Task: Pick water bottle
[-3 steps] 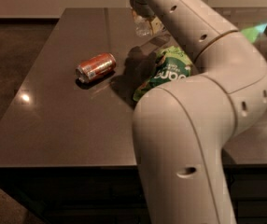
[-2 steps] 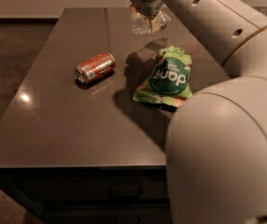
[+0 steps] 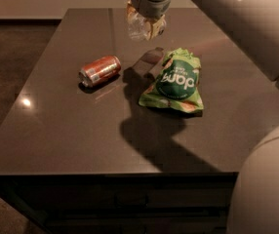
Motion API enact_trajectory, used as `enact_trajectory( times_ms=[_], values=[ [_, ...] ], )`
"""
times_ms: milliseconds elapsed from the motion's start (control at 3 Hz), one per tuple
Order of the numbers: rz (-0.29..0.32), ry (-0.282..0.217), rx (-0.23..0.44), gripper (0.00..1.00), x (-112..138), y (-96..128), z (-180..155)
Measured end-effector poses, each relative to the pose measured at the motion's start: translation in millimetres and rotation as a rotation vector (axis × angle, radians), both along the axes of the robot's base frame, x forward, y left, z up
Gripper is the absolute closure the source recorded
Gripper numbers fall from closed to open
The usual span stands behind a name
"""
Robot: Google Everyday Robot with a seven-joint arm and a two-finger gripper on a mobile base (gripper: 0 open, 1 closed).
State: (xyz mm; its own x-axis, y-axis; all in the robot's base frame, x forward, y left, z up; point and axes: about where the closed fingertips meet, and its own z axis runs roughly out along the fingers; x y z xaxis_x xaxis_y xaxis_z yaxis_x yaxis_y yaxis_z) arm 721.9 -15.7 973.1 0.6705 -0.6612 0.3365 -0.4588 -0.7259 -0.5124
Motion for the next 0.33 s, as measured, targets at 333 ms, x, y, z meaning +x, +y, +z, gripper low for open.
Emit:
enact_trajectory(
  times_ms=[333],
  values=[
    [0.000, 0.000, 0.000, 1.00, 0.0, 0.0, -0.1]
  ],
)
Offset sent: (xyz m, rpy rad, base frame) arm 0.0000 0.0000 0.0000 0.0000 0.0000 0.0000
